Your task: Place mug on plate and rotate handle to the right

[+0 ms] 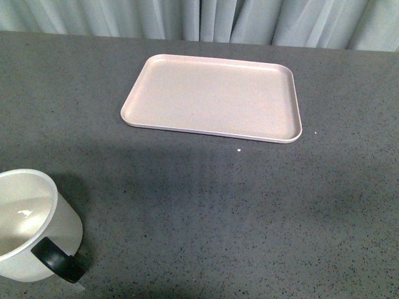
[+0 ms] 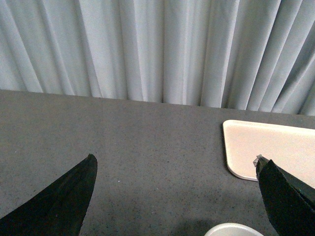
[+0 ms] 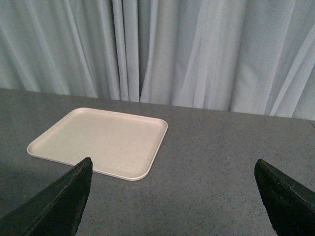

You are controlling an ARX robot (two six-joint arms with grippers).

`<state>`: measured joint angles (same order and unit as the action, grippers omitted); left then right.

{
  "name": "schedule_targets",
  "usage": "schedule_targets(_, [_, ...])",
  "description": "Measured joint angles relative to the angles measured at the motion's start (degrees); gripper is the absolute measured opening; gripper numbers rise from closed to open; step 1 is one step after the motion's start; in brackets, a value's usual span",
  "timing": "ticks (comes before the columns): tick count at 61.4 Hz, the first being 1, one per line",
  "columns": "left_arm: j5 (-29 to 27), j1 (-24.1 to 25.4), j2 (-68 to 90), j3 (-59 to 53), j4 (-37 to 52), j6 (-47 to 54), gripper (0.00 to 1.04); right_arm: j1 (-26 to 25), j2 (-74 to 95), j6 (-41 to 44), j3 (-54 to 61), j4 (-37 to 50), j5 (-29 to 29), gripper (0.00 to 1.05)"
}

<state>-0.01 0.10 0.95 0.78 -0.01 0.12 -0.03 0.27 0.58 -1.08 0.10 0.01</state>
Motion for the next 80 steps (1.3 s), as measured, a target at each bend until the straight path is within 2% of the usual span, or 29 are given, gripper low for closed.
schedule_targets(25, [0.31, 0.02, 0.31, 0.13, -0.44, -0.24, 0.95, 0.00, 0.00, 0.00, 0.00, 0.00, 0.00, 0.95])
schedule_targets(32, [6.29, 2.91, 13.57, 9.25, -20.39, -7.61, 0.95, 0.00, 0.00, 0.00, 0.00, 0.00, -0.07, 0.95])
schedule_targets(35, [7.52, 4.46, 19.04, 11.06, -22.82, -8.07, 0.95, 0.02, 0.00, 0.00, 0.00, 0.00, -0.02, 0.95])
schedule_targets(41, [9.86, 7.43, 31.85, 14.38, -18.10, -5.81, 0.95, 0.02, 0.00, 0.00, 0.00, 0.00, 0.00, 0.95])
schedule_targets(52, [12.31, 7.61, 45.00, 19.08, -10.93, -2.71, 0.95, 0.00, 0.00, 0.00, 0.00, 0.00, -0.02, 0.96])
schedule_targets(73, [11.41, 1.25, 59.25, 20.33, -4.70, -0.11, 0.95, 0.02, 0.00, 0.00, 0.00, 0.00, -0.02, 0.95])
schedule_targets(80, [10.67, 0.52, 62.86, 20.31, -2.56, 0.02, 0.95, 0.02, 0.00, 0.00, 0.00, 0.00, -0.02, 0.95])
